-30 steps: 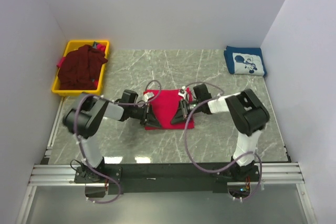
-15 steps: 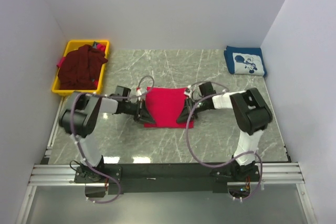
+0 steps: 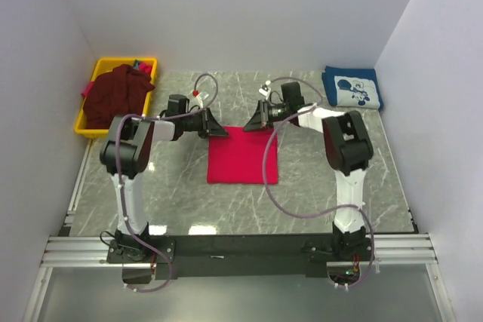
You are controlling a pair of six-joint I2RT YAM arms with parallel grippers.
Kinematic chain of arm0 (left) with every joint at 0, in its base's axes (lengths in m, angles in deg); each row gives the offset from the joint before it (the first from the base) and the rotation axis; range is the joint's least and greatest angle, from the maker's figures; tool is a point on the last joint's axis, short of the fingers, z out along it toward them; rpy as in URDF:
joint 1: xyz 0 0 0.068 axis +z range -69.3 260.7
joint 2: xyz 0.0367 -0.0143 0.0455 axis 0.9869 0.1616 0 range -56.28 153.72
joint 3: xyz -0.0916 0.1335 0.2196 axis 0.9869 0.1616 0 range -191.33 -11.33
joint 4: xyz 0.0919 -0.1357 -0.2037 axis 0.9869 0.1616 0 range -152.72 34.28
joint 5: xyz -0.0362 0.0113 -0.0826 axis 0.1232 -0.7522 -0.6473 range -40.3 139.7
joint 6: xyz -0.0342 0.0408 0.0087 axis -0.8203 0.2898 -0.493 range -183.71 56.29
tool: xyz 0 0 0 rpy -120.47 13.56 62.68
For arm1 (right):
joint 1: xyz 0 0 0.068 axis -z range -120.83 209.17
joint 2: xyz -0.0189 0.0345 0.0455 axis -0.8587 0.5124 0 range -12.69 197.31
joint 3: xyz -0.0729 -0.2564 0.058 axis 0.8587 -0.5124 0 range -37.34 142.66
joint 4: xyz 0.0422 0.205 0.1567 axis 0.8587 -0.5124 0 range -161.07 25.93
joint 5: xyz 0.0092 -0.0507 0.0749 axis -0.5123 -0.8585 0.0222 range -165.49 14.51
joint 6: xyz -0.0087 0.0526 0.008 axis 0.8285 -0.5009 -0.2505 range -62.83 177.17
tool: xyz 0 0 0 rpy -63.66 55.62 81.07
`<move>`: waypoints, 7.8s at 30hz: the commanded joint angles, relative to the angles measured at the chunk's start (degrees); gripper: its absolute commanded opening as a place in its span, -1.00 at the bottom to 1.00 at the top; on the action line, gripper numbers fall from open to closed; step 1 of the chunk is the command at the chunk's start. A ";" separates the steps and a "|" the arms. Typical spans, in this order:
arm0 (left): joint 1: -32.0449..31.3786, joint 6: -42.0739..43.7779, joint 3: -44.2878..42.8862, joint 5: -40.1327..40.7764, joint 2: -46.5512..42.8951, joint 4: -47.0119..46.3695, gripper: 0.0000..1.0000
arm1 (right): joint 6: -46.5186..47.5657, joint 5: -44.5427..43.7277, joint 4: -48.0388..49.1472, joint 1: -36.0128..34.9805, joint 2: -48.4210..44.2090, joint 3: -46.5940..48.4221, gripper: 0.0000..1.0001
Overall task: Fold and stack the t-shirts
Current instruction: Neatly place the folded tshirt to the corner
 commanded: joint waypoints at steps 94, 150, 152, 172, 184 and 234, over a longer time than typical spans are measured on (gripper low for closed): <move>-39.63 63.79 8.55 38.62 -18.01 -1.57 -0.99 | -41.60 -29.88 27.79 4.93 -11.32 -38.51 0.27; -19.95 36.10 6.09 35.38 -40.60 48.61 0.99 | 37.93 -52.91 -28.02 16.44 13.83 46.48 -1.00; -19.95 36.19 6.35 34.49 -40.25 48.61 0.99 | 40.30 -53.96 -27.41 16.62 13.39 46.66 -1.00; -19.86 37.24 6.88 33.08 -39.63 48.52 0.99 | 46.03 -57.22 -20.55 21.54 7.32 48.15 -1.00; -19.86 37.51 7.67 32.29 -39.89 48.17 0.99 | 46.64 -57.66 -17.91 21.81 4.42 49.12 -1.00; -19.86 37.16 8.81 28.78 -38.31 48.08 0.99 | 62.19 -54.24 -7.46 29.80 13.82 50.53 -1.00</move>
